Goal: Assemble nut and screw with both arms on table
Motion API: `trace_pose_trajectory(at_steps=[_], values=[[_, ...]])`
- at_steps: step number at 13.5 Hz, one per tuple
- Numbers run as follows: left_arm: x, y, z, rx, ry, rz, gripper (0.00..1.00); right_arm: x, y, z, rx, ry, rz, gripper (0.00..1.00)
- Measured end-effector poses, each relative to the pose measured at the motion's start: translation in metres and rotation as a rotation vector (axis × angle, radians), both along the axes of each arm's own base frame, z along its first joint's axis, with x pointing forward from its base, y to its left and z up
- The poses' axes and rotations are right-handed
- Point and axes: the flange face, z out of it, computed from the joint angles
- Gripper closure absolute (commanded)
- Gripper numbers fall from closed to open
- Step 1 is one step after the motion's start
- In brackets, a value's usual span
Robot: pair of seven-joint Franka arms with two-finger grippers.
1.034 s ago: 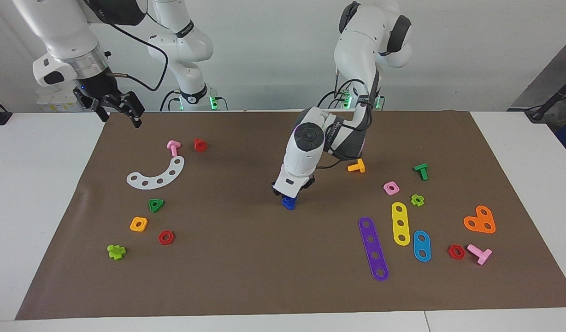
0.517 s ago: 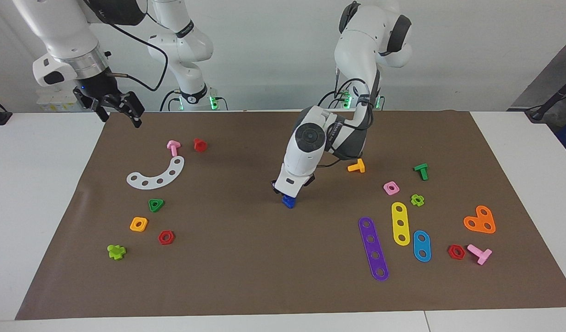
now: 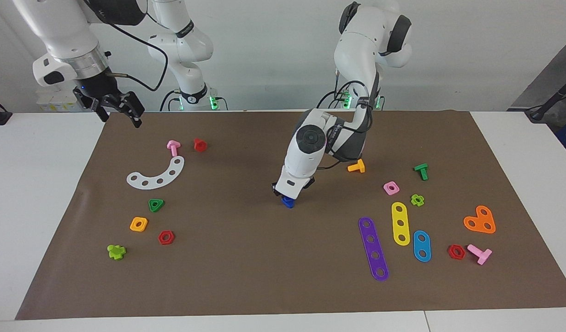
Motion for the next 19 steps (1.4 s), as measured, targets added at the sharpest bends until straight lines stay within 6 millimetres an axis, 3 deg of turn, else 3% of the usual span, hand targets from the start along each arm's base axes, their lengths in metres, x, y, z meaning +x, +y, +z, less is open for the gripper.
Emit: trace_pose_trajectory(at_steps=[1,3,4,7,10,12,13,15,17,19], values=[[0.0,0.001,-0.003,0.0,-0.002,0.002,0.79,0.0,0.0,0.0,0.0,0.0,0.0,0.0],[0.0,0.001,-0.004,-0.003,-0.007,0.004,0.23,0.0,0.0,0.0,0.0,0.0,0.0,0.0],[0.001,0.001,-0.003,-0.004,-0.011,0.005,0.0,0.0,0.0,0.0,0.0,0.0,0.0,0.0],[0.002,0.001,0.0,-0.008,-0.019,0.006,0.0,0.0,0.0,0.0,0.0,0.0,0.0,0.0],[0.009,0.003,0.016,-0.017,-0.042,0.013,0.0,0.0,0.0,0.0,0.0,0.0,0.0,0.0],[0.029,0.027,0.033,-0.003,-0.072,0.052,0.0,0.0,0.0,0.0,0.0,0.0,0.0,0.0],[0.042,0.044,0.055,-0.009,-0.109,0.077,0.0,0.0,0.0,0.0,0.0,0.0,0.0,0.0],[0.062,0.099,0.12,-0.038,-0.173,0.093,0.0,0.0,0.0,0.0,0.0,0.0,0.0,0.0],[0.07,0.177,0.174,-0.039,-0.18,0.039,0.0,0.0,0.0,0.0,0.0,0.0,0.0,0.0],[0.075,0.259,0.202,-0.037,-0.178,-0.009,0.0,0.0,0.0,0.0,0.0,0.0,0.0,0.0]])
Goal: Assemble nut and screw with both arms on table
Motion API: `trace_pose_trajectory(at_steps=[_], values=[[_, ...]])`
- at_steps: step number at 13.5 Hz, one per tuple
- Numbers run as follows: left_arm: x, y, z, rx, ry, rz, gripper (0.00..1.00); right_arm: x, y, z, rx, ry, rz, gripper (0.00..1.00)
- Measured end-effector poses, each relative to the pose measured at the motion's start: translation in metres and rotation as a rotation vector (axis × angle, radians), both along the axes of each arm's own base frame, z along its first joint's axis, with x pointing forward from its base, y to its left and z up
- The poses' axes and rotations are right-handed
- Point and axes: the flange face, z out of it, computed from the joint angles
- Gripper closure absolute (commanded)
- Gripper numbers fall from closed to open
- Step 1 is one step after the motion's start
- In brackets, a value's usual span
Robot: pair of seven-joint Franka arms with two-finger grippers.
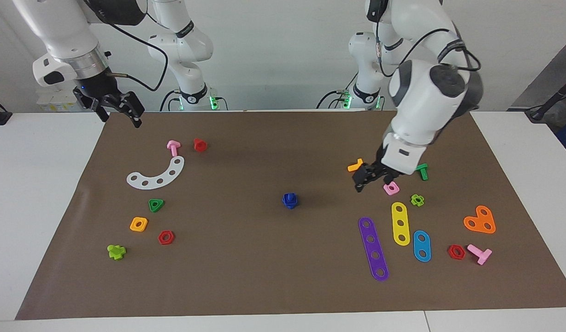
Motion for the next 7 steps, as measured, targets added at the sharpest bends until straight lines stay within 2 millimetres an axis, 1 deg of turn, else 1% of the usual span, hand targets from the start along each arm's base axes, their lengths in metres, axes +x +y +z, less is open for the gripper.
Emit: trace_pose_trajectory(at_steps=[1,2,3,4,6,7], values=[[-0.001,0.034,0.006,0.009,0.01,-0.012,0.0,0.0,0.0,0.0,0.0,0.0,0.0,0.0],[-0.003,0.06,0.01,0.041,0.019,-0.02,0.0,0.0,0.0,0.0,0.0,0.0,0.0,0.0],[-0.008,0.075,0.015,0.102,0.023,-0.034,0.0,0.0,0.0,0.0,0.0,0.0,0.0,0.0],[-0.014,0.082,0.023,0.16,0.023,-0.057,0.0,0.0,0.0,0.0,0.0,0.0,0.0,0.0],[-0.031,0.089,0.047,0.201,0.007,-0.109,0.0,0.0,0.0,0.0,0.0,0.0,0.0,0.0],[-0.042,0.1,0.06,0.205,0.005,-0.135,0.0,0.0,0.0,0.0,0.0,0.0,0.0,0.0]])
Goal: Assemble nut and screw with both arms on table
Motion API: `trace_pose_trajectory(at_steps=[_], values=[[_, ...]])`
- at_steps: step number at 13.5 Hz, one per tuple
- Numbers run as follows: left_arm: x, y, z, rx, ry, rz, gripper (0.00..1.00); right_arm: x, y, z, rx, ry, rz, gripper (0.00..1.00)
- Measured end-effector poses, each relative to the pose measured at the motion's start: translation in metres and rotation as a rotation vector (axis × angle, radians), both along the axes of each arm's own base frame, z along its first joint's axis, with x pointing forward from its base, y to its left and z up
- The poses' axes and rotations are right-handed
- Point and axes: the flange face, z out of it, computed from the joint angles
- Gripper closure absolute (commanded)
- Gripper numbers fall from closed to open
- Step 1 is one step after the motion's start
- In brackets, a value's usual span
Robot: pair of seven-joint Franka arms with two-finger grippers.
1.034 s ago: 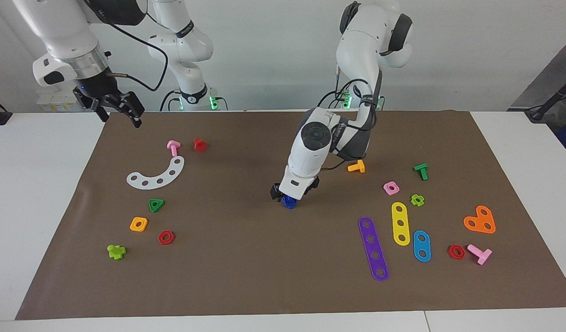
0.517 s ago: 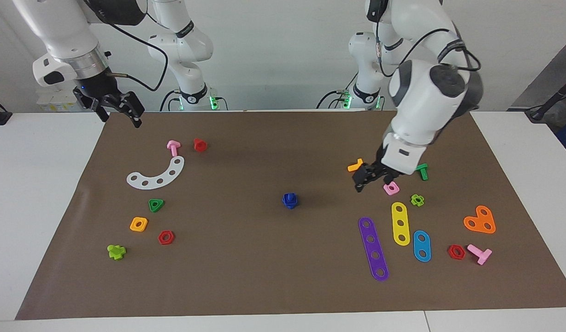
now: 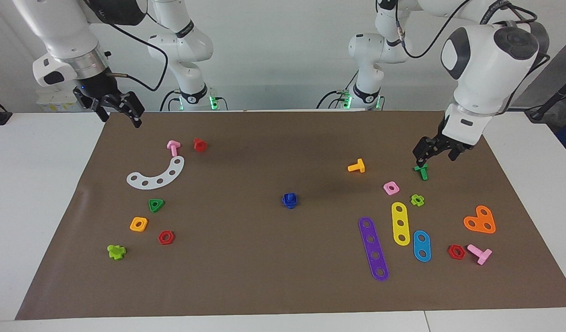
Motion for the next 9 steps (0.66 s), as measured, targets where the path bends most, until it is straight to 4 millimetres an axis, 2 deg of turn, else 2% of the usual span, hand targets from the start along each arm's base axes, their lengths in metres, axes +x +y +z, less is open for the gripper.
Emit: trace_pose_trajectory(at_steps=[2,4,7,9], values=[[-0.026,0.025,0.016,-0.004,0.016,-0.046,0.0,0.0,0.0,0.0,0.0,0.0,0.0,0.0],[-0.047,0.039,0.025,-0.011,0.022,-0.064,0.0,0.0,0.0,0.0,0.0,0.0,0.0,0.0],[-0.071,0.037,0.032,-0.016,0.06,-0.093,0.0,0.0,0.0,0.0,0.0,0.0,0.0,0.0],[-0.076,0.039,0.036,-0.027,0.059,-0.139,0.0,0.0,0.0,0.0,0.0,0.0,0.0,0.0]])
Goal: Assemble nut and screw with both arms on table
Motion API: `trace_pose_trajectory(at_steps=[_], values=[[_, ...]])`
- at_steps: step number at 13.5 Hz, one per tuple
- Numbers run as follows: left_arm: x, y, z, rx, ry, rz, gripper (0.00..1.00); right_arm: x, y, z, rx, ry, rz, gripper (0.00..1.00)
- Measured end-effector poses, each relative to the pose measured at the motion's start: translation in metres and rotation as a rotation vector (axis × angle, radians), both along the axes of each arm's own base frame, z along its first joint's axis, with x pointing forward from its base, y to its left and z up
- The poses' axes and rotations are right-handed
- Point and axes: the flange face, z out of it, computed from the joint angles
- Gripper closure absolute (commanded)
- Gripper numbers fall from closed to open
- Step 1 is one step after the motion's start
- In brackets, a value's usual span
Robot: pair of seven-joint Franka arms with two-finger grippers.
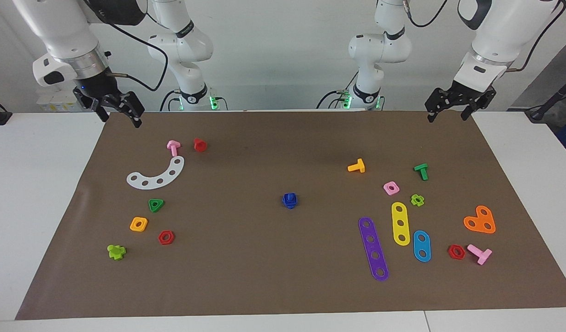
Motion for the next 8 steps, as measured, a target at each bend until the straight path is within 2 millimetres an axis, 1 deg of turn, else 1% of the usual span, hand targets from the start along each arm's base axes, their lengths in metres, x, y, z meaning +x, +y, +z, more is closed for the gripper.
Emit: trace_pose_trajectory(at_steps=[3,8], values=[[0.0003,0.0089,-0.0003,-0.04,0.0,-0.006,0.0,0.0,0.0,0.0,0.0,0.0,0.0,0.0],[0.0003,0.011,-0.0006,-0.04,0.001,0.01,0.0,0.0,0.0,0.0,0.0,0.0,0.0,0.0]])
